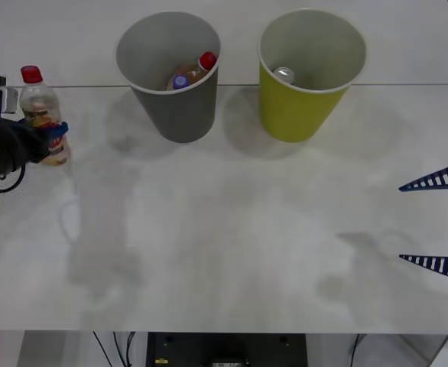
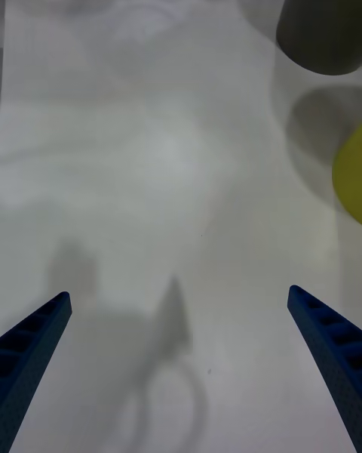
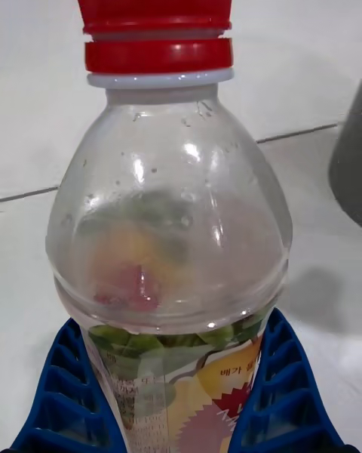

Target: Put the can into the green bin and the plastic bottle into the gray bin

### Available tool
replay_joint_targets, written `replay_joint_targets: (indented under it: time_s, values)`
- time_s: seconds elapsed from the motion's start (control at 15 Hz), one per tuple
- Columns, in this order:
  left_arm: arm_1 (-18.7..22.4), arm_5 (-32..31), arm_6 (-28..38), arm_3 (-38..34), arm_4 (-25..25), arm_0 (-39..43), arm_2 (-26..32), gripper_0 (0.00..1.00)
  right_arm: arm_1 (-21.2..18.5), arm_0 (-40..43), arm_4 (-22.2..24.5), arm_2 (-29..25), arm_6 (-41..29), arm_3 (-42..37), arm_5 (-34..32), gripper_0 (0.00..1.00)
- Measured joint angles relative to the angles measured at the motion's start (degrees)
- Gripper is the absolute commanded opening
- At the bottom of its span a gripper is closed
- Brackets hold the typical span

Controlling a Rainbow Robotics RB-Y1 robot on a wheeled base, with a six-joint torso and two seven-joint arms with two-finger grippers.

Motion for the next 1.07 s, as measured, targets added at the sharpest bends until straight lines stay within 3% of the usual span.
replay_joint_targets:
  time_s: [0.27, 0.53, 1.07]
  values:
    - [9.0, -16.0, 3.9, -7.7, 6.9, 1.1, 0.6, 0.00, 0.0, 0.0, 0.0, 0.0, 0.0, 0.0, 0.0, 1.00]
    - [16.3, -27.8, 3.9, -9.9, 16.1, -2.1, 1.2, 0.00, 0.0, 0.0, 0.0, 0.0, 0.0, 0.0, 0.0, 1.00]
    - [21.8, -48.7, 1.8, -13.6, 20.0, -16.7, -0.1, 0.00, 0.0, 0.0, 0.0, 0.0, 0.0, 0.0, 0.0, 1.00]
